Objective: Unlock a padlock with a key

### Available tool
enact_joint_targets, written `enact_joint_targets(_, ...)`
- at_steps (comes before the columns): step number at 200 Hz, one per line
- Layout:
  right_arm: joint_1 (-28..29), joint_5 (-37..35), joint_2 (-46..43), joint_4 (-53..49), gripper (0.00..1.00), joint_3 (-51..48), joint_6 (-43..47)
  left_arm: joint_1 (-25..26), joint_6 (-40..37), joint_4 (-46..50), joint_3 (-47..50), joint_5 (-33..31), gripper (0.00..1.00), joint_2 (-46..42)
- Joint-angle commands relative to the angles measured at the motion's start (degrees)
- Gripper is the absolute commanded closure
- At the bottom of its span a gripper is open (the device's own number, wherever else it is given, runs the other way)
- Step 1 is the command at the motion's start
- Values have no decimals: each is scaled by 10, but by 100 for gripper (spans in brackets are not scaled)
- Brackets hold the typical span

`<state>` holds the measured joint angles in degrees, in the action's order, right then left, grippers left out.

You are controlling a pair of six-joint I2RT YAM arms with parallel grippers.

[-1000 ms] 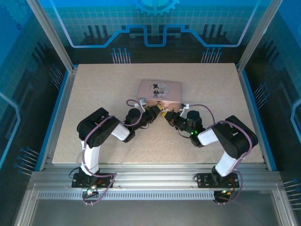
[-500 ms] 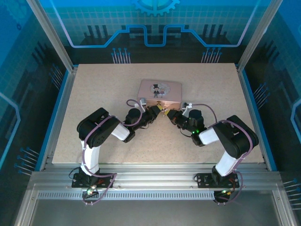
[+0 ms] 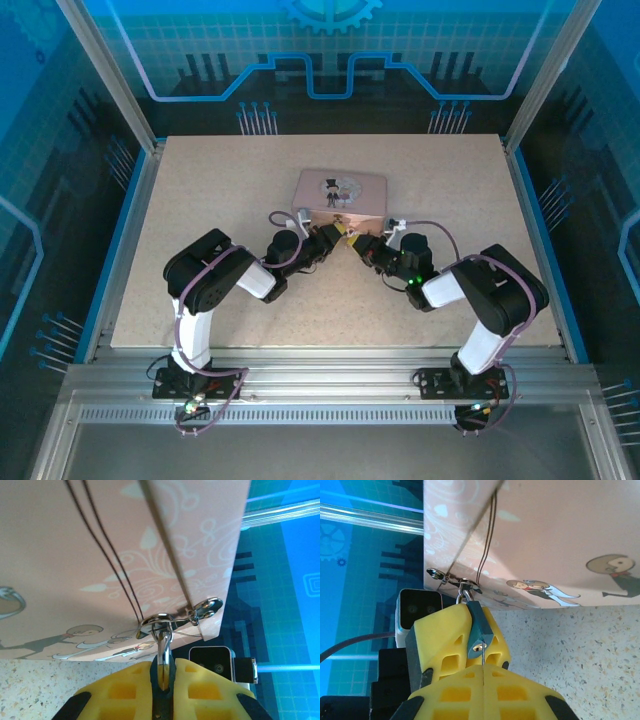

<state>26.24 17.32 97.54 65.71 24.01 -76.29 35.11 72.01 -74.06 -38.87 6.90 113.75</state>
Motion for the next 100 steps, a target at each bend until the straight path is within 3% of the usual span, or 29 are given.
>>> enact_joint_targets(1, 6, 13, 6, 28, 100, 0, -1, 5, 1, -61, -16, 15, 95, 1)
enact_joint_targets(100, 3, 34, 27, 41, 100, 15, -7, 4, 3, -61, -16, 21, 95, 0)
